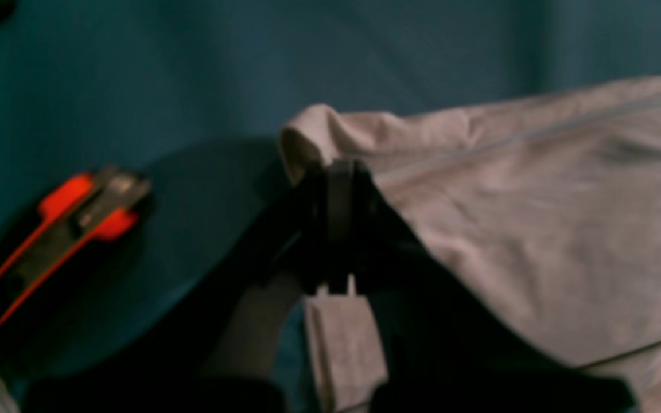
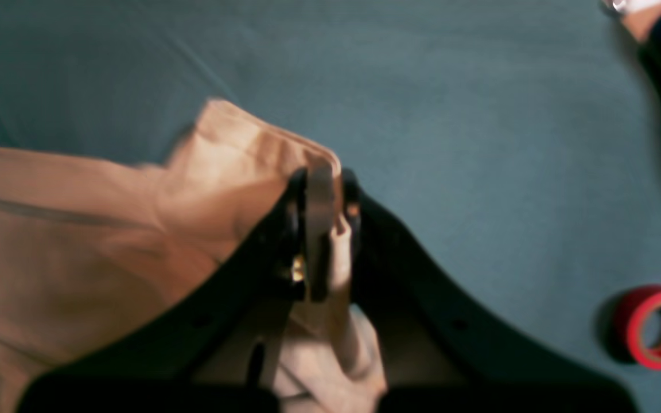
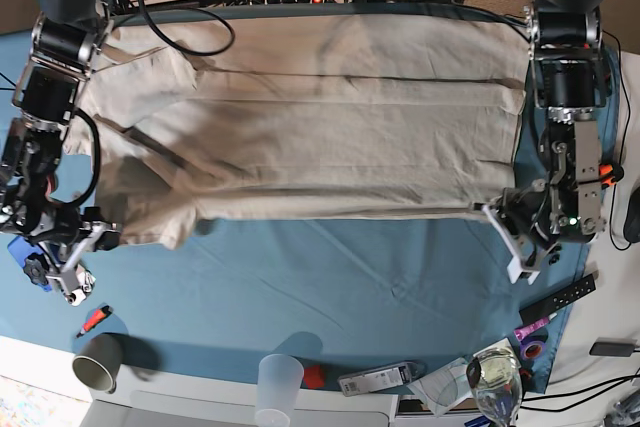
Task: Fold the T-shirt properly
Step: 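Pinch the shirt's unfolded side edge with both grippers and lift it, then fold the lifted side over onto the shirt body, forming a long strip, then release the left gripper and raise it off the strip's hem end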
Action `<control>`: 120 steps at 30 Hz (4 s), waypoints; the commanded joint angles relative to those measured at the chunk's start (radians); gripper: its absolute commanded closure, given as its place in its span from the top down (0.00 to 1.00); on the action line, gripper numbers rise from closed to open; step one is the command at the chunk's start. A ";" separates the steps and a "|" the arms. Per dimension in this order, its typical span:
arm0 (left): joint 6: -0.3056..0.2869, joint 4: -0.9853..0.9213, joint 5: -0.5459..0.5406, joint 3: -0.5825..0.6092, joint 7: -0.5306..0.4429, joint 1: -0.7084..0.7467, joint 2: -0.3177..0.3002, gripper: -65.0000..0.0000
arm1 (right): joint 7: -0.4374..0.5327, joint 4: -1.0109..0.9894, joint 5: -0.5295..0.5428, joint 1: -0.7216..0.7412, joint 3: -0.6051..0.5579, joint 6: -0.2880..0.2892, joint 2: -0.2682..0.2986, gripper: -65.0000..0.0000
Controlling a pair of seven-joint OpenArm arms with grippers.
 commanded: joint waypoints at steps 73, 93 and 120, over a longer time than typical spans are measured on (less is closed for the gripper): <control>-0.103 0.823 -0.183 -0.347 -0.039 0.807 -0.055 0.00 | -0.082 0.485 0.417 -0.757 0.666 0.110 -0.026 0.00; -0.103 0.823 -0.179 -0.347 -0.038 0.817 -0.055 0.13 | -0.082 0.485 0.418 -0.869 0.666 0.109 -0.035 0.00; -0.054 0.550 -0.181 -0.347 -0.090 0.756 0.081 0.45 | -0.082 0.485 0.444 -0.869 0.666 0.104 -0.035 0.29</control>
